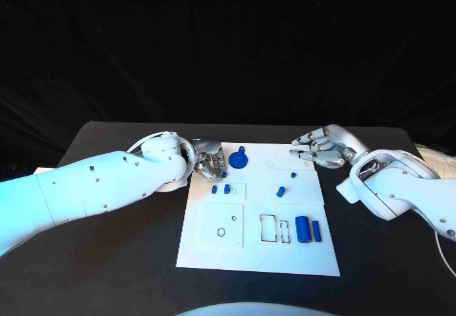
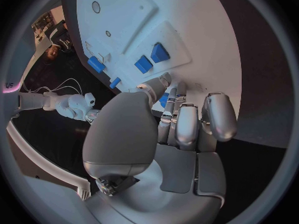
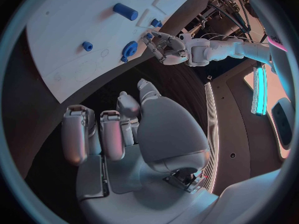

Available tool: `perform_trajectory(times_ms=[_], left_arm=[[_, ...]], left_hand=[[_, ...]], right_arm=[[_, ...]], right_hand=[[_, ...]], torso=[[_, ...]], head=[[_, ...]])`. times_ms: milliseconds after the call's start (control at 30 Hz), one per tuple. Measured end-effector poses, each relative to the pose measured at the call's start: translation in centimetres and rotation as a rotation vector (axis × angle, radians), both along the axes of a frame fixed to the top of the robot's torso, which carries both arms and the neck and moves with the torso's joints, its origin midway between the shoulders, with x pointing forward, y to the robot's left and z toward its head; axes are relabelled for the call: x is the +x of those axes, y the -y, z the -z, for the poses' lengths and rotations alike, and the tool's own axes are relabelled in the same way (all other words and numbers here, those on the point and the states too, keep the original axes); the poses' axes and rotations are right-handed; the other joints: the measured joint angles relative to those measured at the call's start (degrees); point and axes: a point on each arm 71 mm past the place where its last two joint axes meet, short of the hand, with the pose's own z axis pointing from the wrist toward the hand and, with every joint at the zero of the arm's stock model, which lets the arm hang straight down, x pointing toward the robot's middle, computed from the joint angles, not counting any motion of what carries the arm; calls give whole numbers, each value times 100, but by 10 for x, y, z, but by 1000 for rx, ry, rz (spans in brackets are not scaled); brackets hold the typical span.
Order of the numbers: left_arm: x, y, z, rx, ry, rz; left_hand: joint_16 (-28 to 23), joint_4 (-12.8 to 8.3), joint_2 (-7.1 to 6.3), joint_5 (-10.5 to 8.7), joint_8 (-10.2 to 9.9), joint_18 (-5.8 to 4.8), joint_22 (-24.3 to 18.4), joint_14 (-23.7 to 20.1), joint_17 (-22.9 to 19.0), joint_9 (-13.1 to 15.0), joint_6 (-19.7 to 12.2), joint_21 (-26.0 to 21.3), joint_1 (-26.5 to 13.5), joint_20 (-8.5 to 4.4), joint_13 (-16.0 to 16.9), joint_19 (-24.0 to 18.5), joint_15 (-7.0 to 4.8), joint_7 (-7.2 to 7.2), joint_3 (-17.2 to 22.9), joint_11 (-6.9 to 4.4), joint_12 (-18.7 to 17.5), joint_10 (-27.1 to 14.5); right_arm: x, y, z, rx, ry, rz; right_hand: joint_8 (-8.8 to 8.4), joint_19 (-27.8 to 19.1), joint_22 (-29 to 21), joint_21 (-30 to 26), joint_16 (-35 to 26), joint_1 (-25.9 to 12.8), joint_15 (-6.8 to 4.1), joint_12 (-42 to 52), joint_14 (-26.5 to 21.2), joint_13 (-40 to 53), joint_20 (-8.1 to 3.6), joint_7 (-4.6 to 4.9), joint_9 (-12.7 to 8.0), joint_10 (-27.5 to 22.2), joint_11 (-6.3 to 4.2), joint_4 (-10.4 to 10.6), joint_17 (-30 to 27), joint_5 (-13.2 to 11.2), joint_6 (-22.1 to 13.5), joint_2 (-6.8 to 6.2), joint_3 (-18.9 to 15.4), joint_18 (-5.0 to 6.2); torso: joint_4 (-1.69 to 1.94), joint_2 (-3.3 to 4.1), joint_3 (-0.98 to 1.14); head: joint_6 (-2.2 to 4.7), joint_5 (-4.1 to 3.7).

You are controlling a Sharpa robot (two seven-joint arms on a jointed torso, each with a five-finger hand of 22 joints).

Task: Assemble the parts on the task board

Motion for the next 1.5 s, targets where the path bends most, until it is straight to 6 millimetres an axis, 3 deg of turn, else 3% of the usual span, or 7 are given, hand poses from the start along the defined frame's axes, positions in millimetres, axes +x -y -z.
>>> perform_trajectory(times_ms=[167,367,433,533,600,1000,1500], left_arm=[[-1,-15,0,-25,14,-33],[-4,-39,-6,-185,4,-104],[-5,-47,-9,-286,-15,-135],[-8,-55,-11,-479,-73,-181],[-12,-56,-12,-606,-120,-203],[-34,-55,-15,-1263,-355,-348],[-37,-58,-16,-1422,-383,-407]], left_hand=[[0,-111,34,0,0,0,0,-22,-20,-70,-158,-206,37,31,-22,-31,21,-24,111,-17,-1,-158],[-289,-173,99,0,50,0,-273,-49,-539,-80,4,-747,192,13,32,-239,2,-56,382,-57,122,4],[-608,-177,99,0,56,137,-611,-290,-1050,-80,51,-1330,191,26,26,-516,26,-21,472,-24,132,-15],[-1710,-55,218,0,57,440,-1554,-1120,-2687,-88,109,-2966,61,80,-8,-1353,109,38,528,52,63,-296],[-1945,19,247,0,57,452,-1754,-1305,-2995,-88,111,-3318,-55,103,-8,-1562,132,40,472,72,63,-337],[-1998,71,302,0,56,451,-1951,-1364,-3205,-87,132,-3550,-196,121,25,-1618,131,19,133,19,322,-284],[-1998,49,325,0,88,451,-1991,-1384,-3241,-86,150,-3594,-218,121,31,-1618,111,-2,44,8,388,-274]], right_arm=[[1,3,2,-35,-4,-2],[0,3,3,-148,26,-39],[-1,2,4,-206,46,-60],[-3,-1,7,-300,78,-91],[-4,-3,9,-356,96,-107],[-6,-16,21,-611,151,-173],[0,-27,34,-689,145,-188]], right_hand=[[35,0,0,-40,-528,593,0,-2481,0,-1925,0,-15,16,-881,32,-42,-198,-238,121,-38,282,0],[45,23,-1,-40,-614,1026,0,-3864,0,-3536,23,25,28,-744,85,-97,-283,-577,389,-279,717,1],[45,23,-1,-40,-629,1089,0,-4088,0,-3887,23,12,28,-641,69,-108,-308,-587,480,-342,848,0],[23,35,-1,-40,-648,1141,0,-4335,0,-4346,35,-21,28,-520,64,-89,-335,-759,555,-394,1042,0],[22,44,-1,-40,-662,1144,0,-4435,0,-4531,44,-30,28,-512,57,-82,-335,-837,582,-400,1131,0],[22,22,-2,-98,-692,1064,0,-4673,0,-5212,22,-106,14,-462,6,-49,-382,-959,614,-525,1489,0],[22,22,0,-106,-725,1046,1,-4673,0,-5434,22,-128,5,-401,25,-49,-423,-1066,636,-542,1708,0]], torso=[[0,-1,-3],[-4,-5,0],[-4,-5,0],[0,-5,0],[7,-7,-4],[10,-2,-14],[7,7,-4]], head=[[14,-12],[49,-52],[64,-91],[87,-163],[101,-204],[140,-300],[127,-321]])
